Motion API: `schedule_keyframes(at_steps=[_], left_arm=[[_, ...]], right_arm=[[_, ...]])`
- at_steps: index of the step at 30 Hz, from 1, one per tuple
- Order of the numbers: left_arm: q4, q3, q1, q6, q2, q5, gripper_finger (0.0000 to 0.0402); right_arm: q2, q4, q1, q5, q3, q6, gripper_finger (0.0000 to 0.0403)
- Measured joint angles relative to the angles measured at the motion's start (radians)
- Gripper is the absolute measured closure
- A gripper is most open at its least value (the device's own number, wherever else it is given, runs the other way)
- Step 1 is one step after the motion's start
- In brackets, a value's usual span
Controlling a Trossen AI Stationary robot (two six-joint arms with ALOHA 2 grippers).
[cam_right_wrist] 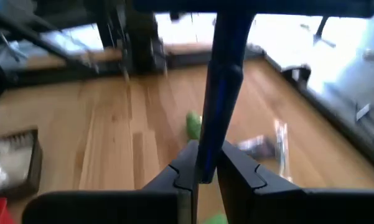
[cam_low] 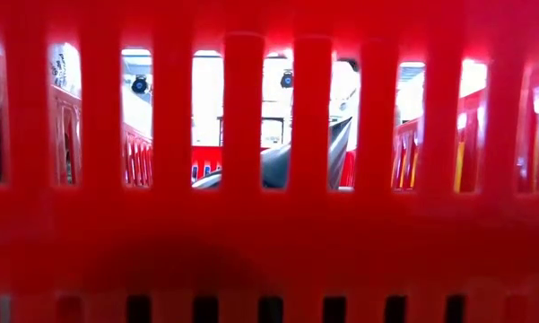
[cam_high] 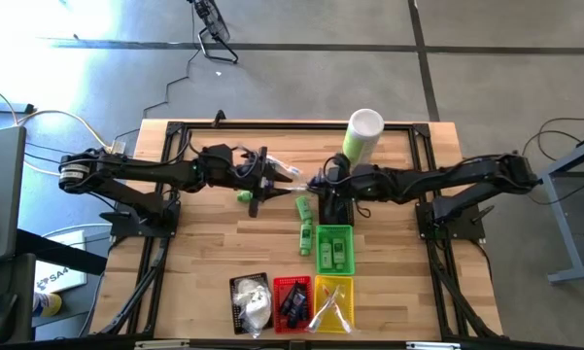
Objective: Pick & Place Travel size toiletries
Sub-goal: Put the blue razor into the top black bin
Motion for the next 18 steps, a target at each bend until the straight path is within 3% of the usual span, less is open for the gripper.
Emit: schedule_keyframes(at_steps=[10, 18], left_arm=[[-0.073, 0.000, 0.000, 0.000, 0.000, -0.091, 0.0268], [-0.080, 0.000, 0.000, 0.000, 0.000, -0.097, 0.0268]], right_arm=[[0.006, -0.317, 0.000, 0.000, 0.000, 0.194, 0.0367], [0.008, -0.509, 0.000, -0.003, -0.001, 0.335, 0.0367]])
